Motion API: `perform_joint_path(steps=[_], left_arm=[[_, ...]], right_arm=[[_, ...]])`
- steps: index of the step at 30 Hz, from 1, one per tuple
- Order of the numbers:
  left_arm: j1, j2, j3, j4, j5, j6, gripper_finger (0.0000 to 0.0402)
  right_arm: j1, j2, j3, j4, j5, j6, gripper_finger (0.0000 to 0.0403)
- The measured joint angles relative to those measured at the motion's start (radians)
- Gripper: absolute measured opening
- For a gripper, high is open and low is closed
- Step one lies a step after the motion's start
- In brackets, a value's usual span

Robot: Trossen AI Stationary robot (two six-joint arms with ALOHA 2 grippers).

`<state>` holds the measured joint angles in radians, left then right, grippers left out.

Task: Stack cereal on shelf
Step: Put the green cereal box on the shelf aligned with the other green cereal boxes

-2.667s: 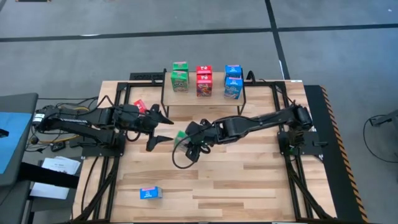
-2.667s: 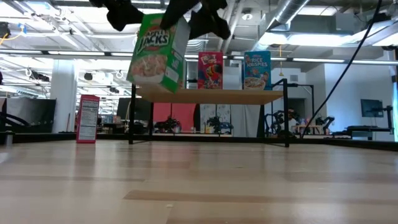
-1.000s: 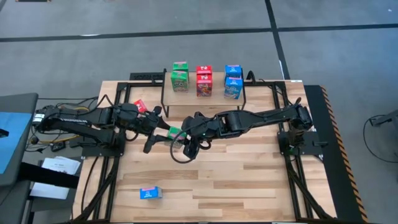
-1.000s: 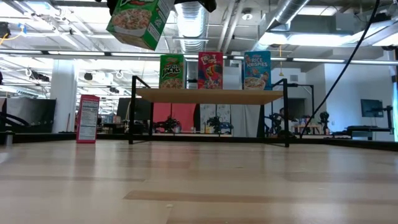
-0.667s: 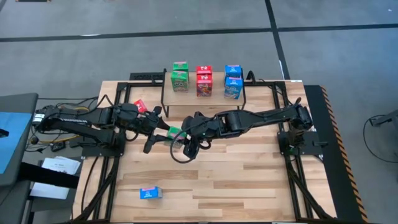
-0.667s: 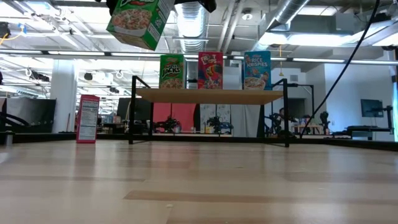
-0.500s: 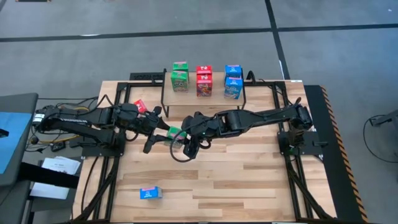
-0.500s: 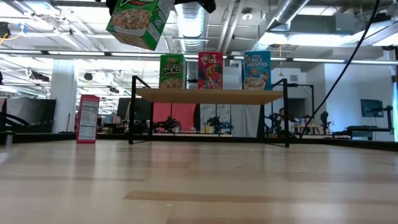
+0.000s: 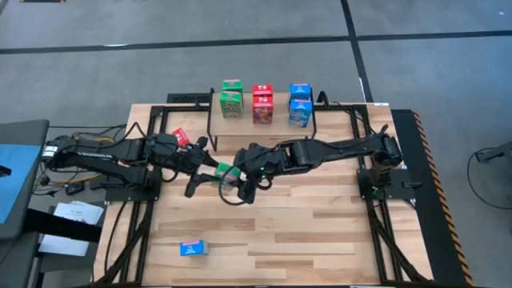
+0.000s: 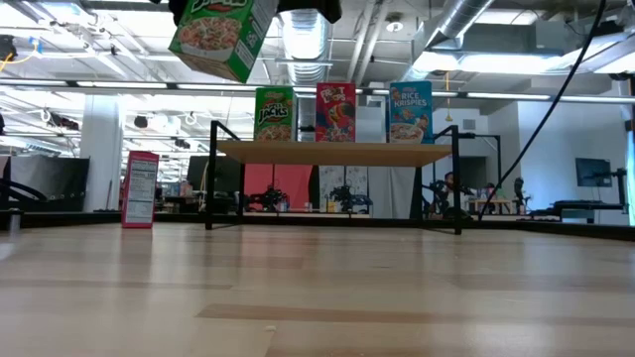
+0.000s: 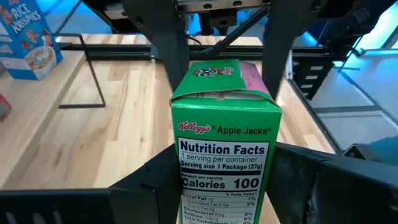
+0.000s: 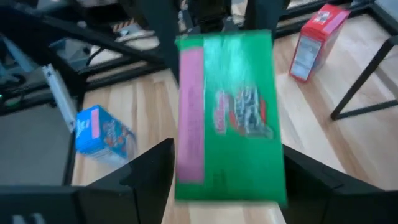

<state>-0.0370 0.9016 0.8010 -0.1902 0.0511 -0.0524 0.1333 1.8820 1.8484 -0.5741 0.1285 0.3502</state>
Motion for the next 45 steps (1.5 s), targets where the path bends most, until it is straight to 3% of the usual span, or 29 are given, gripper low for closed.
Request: perform_joint_path(steps=[7, 14, 19, 25, 36, 45], left_arm=[[0.019, -0.019, 0.001, 0.038, -0.014, 0.086, 0.0171], [0.107, -0.040, -0.023, 0.076, -0.050, 0.114, 0.0171], [0.217, -0.047, -0.149, 0.335, -0.007, 0.119, 0.0171], [0.349, -0.050, -0.249, 0.532, 0.078, 0.100, 0.0171], [0.563, -0.018, -0.281, 0.557, 0.217, 0.093, 0.0171], [0.682, 0.146, -0.280, 0.691, 0.316, 0.056, 0.0171]], right_arm=[[0.000, -0.100, 0.001, -0.072, -0.022, -0.004, 0.0270], [0.019, -0.241, 0.000, -0.085, -0.017, -0.084, 0.0270], [0.051, -0.316, 0.000, -0.083, -0.017, -0.123, 0.0270], [0.091, -0.370, 0.000, -0.128, -0.014, -0.126, 0.0270], [0.130, -0.385, 0.000, -0.191, -0.012, -0.123, 0.0270], [0.126, -0.385, 0.000, -0.204, 0.004, -0.124, 0.0270]])
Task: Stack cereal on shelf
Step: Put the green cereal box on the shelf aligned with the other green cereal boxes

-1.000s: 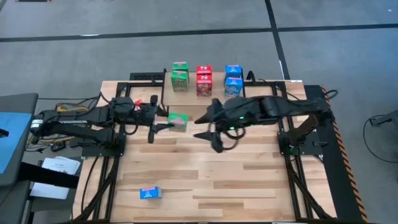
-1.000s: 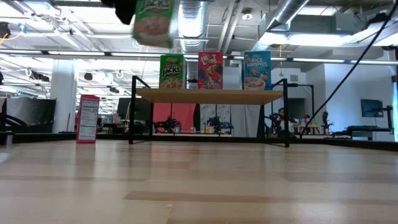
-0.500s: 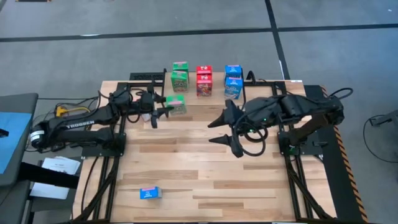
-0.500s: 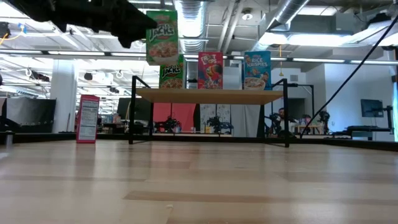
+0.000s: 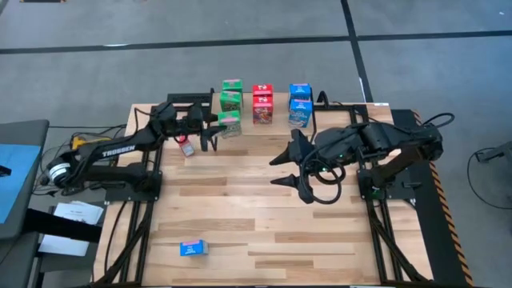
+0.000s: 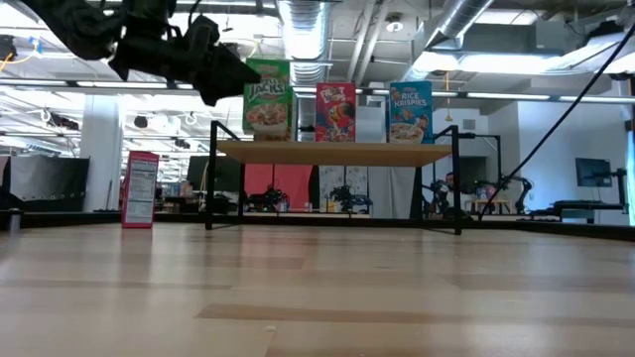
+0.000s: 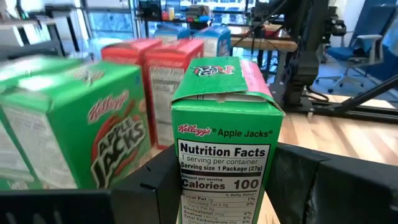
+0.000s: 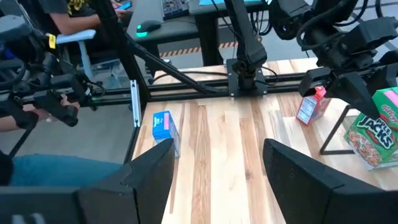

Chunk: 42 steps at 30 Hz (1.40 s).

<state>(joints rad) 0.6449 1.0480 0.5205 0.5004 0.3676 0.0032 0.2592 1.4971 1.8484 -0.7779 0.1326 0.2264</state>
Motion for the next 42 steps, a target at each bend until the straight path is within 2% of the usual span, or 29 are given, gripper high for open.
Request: perform_joint_path(steps=[4, 9, 30, 42], left_arm=[[0.021, 0.043, 0.000, 0.048, 0.037, -0.011, 0.0171], [0.047, 0.066, 0.000, 0.051, 0.025, -0.005, 0.0171], [0.066, 0.066, 0.000, 0.057, -0.042, -0.012, 0.0171], [0.066, 0.066, 0.001, 0.044, -0.042, -0.052, 0.0173]], right_arm=[[0.000, 0.000, 0.000, -0.021, 0.000, 0.000, 0.0270], [0.000, 0.000, 0.000, -0.034, 0.000, 0.000, 0.0270], [0.000, 0.000, 0.000, -0.033, 0.000, 0.001, 0.0270], [0.000, 0.000, 0.000, -0.033, 0.000, 0.002, 0.0270]])
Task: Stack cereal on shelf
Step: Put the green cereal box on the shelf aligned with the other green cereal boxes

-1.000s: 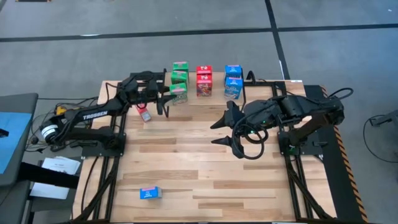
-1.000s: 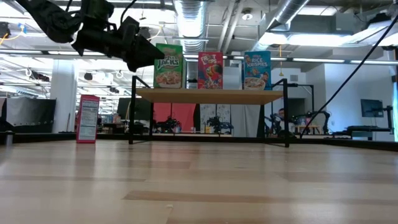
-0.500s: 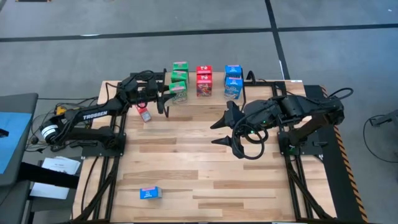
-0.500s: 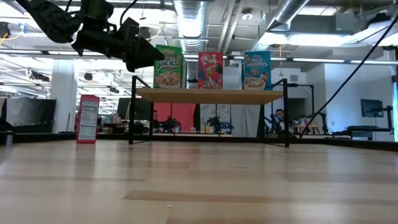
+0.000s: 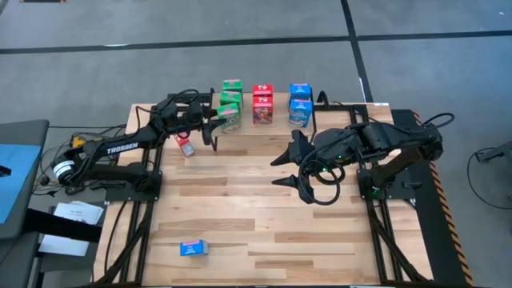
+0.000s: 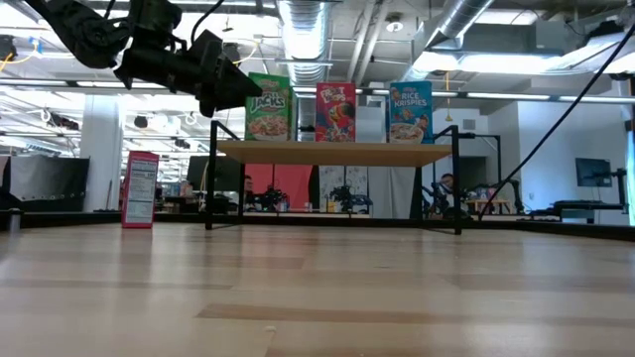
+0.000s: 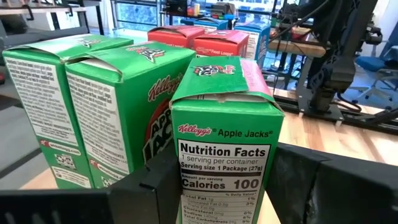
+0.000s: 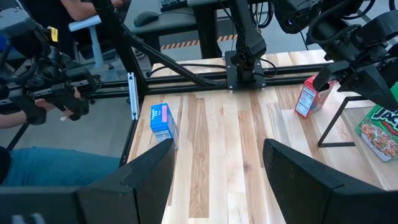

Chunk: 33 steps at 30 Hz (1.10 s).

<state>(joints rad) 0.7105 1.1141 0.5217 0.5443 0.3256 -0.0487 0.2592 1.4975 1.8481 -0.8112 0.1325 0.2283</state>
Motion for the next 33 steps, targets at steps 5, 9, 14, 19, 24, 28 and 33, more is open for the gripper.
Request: perform_joint_path(steps=[5, 9, 14, 19, 24, 28, 33], left_arm=[[0.000, 0.000, 0.000, -0.008, -0.030, -0.020, 0.0197], [0.000, 0.000, 0.000, -0.019, -0.089, -0.056, 0.0219], [0.000, 0.000, 0.000, -0.018, -0.051, -0.086, 0.0230], [0.000, -0.001, 0.000, -0.018, 0.005, -0.106, 0.0231], [0.000, -0.001, 0.000, -0.018, 0.005, -0.106, 0.0231], [0.000, -0.002, 0.000, -0.017, 0.002, -0.103, 0.0231], [0.000, -0.002, 0.000, -0.016, 0.002, -0.130, 0.0231]], right_arm=[[0.000, 0.000, 0.000, 0.000, 0.000, 0.001, 0.0270], [0.000, 0.000, 0.000, 0.000, 0.000, 0.001, 0.0270], [0.000, 0.000, 0.000, 0.000, 0.000, 0.001, 0.0270], [0.000, 0.000, 0.000, 0.000, 0.000, 0.002, 0.0270], [0.000, 0.000, 0.000, 0.000, 0.000, 0.008, 0.0270], [0.000, 0.000, 0.000, 0.000, 0.000, 0.010, 0.0270], [0.000, 0.000, 0.000, 0.000, 0.000, 0.009, 0.0270]])
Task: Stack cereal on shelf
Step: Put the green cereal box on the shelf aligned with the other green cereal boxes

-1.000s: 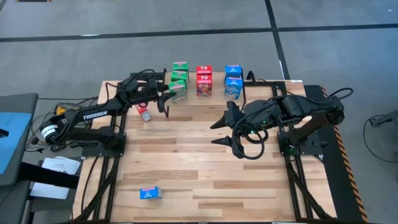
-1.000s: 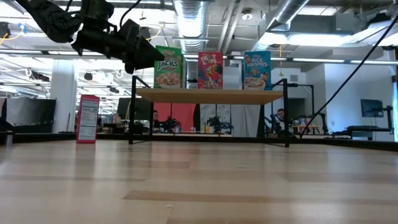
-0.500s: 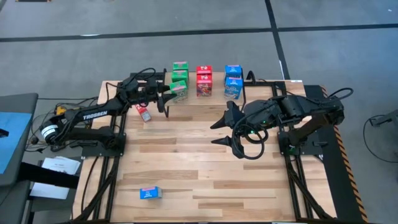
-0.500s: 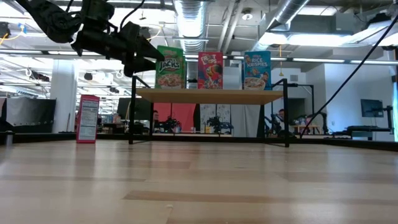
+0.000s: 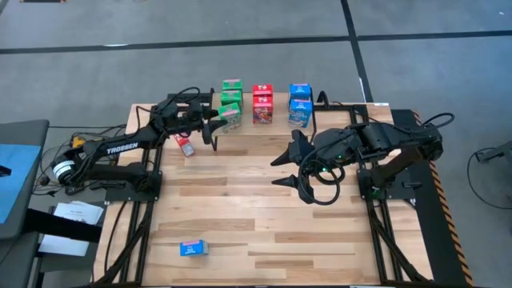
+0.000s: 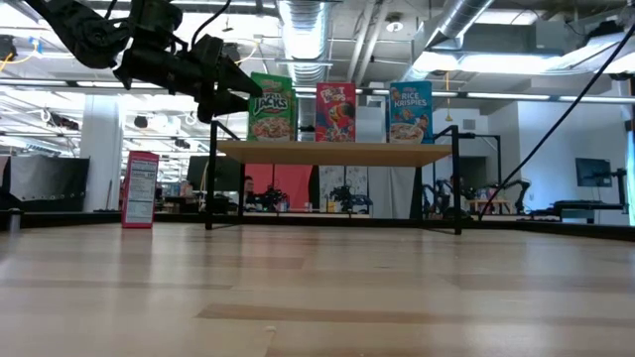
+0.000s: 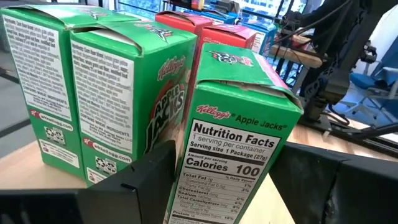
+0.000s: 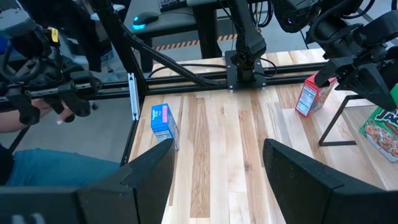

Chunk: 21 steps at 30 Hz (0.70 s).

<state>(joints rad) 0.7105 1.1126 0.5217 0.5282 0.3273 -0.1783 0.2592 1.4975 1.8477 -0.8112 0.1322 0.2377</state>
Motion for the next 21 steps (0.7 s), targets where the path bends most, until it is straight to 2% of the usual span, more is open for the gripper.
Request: perform_joint_path(steps=[6, 12, 18, 21], left_arm=[[0.000, 0.000, 0.000, 0.000, -0.022, 0.023, 0.0232], [0.000, 0.000, 0.000, 0.001, 0.016, 0.018, 0.0237], [0.000, 0.000, 0.028, -0.052, 0.051, 0.016, 0.0279], [0.000, -0.001, 0.055, -0.097, 0.015, 0.026, 0.0302]], right_arm=[[0.000, 0.000, 0.000, 0.000, 0.000, 0.000, 0.0270], [0.000, 0.000, 0.000, 0.000, 0.000, 0.000, 0.0270], [0.000, 0.000, 0.000, 0.000, 0.000, 0.000, 0.0270], [0.000, 0.000, 0.000, 0.000, 0.000, 0.000, 0.0270]])
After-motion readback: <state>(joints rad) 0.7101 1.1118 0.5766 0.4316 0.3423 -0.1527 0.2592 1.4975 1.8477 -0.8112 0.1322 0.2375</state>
